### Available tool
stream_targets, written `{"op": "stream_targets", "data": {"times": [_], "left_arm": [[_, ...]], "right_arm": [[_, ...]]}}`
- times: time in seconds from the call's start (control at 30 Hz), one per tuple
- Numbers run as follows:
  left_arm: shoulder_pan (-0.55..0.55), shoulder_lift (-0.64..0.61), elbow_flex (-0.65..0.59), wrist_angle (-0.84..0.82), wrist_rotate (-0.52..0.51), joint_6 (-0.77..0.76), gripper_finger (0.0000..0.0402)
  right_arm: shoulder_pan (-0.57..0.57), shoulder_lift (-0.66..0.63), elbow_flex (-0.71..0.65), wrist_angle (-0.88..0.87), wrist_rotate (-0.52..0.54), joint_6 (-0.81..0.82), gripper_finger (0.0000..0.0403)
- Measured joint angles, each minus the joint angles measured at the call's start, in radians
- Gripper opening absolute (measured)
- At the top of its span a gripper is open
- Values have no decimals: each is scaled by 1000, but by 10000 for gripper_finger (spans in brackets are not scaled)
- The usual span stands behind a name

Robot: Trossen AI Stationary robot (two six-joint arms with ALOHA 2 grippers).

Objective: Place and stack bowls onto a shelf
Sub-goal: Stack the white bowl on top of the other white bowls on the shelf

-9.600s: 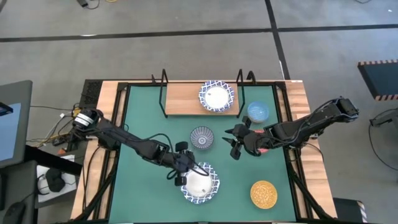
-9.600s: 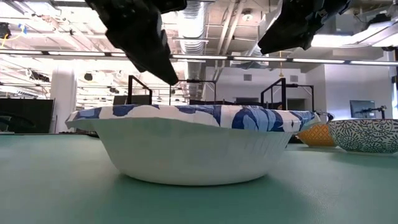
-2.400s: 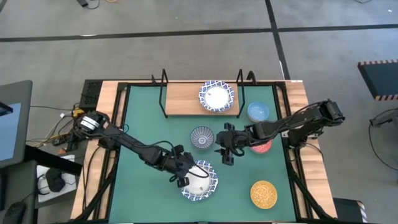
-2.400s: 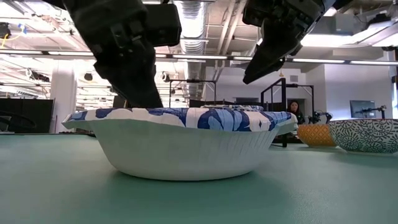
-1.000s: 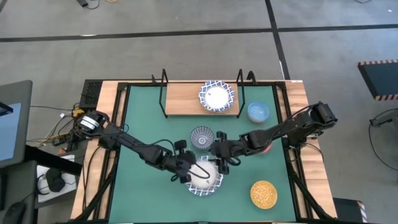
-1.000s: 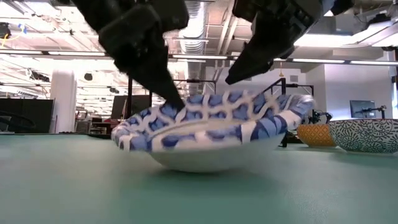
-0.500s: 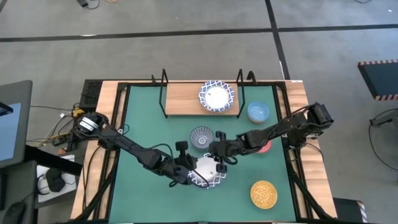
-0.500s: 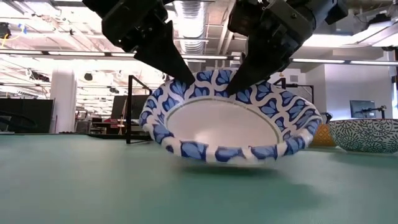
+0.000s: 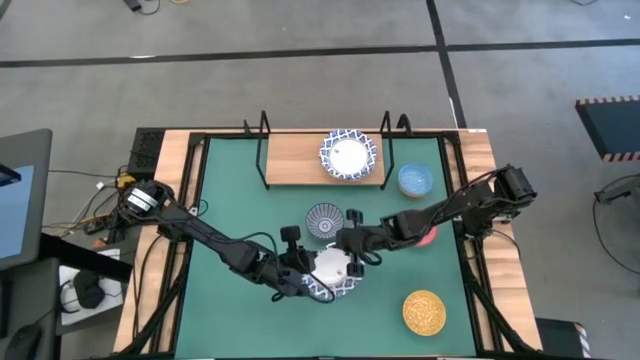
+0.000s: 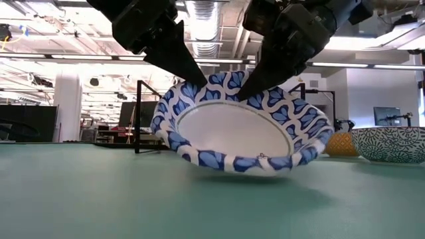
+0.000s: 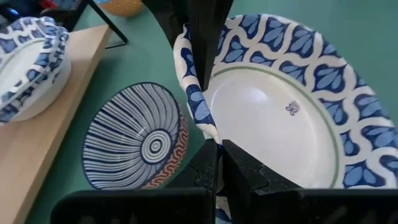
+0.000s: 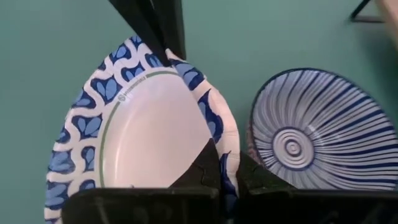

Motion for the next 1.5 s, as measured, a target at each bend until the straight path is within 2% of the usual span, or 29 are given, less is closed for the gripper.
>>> {"op": "stream_targets", "data": {"times": [0.3,0.6,0.8,1.0,1.23,1.5], "left_arm": [[-1,-34,0,-23,-33,32,0],[0,-84,3,-91,-119,-64,2],[0,-84,3,-97,-128,-107,10],[-3,-84,3,-116,-130,-140,10],[-20,-84,2,-156,-230,-205,3],[-21,-83,1,-162,-230,-219,1]], "right_arm": [[0,-2,1,19,50,-15,20],[-1,-81,2,3,122,-74,20],[-7,-123,1,-25,151,-97,20],[-15,-123,1,-35,152,-96,20],[-15,-117,2,-34,155,-104,20],[-29,-117,2,-36,118,-109,20]]}}
